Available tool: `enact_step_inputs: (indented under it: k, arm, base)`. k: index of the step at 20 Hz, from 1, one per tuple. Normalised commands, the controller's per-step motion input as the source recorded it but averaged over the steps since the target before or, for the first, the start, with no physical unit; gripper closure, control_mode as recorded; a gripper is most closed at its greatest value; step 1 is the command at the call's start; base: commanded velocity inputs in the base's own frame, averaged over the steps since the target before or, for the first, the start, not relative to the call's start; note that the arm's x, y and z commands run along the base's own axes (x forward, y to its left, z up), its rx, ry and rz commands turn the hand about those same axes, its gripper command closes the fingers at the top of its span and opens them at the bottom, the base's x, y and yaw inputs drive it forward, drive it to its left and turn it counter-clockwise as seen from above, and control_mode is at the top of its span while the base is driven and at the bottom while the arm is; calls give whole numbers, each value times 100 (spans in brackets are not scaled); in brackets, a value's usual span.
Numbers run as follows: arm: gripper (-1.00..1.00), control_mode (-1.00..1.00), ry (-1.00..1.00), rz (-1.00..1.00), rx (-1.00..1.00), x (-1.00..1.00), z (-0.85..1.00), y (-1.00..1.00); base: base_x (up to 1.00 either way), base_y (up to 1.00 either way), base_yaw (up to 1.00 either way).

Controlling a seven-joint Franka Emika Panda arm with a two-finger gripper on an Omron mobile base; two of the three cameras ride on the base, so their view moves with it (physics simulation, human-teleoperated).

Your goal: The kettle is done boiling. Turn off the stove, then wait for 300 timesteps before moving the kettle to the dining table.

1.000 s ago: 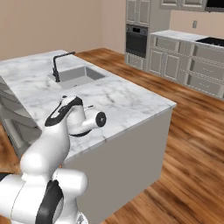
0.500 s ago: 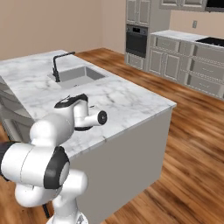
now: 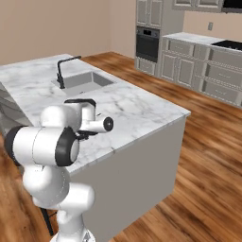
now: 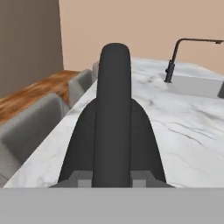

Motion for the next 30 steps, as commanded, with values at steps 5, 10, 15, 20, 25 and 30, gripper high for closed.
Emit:
enact_step_inputs:
  k: [5,10,15,20,25,30]
  arm:
    - [100,-100,-12,1,-2,22,-24,22]
    - [100,-100,-18,2,0,14,-23,18]
    - [100,-100,-4,4,0,24,-10,15]
    - [100,-100,0,4,2,41,-2,6]
    - [100,-100,0,3,1,49,-8,9]
    - [100,-100,0,5,0,17,-13,18]
  base:
    - [0,0,0]
    - [0,0,0]
    - [0,0,0]
    - [0,0,0]
    - [0,0,0]
    - [0,0,0]
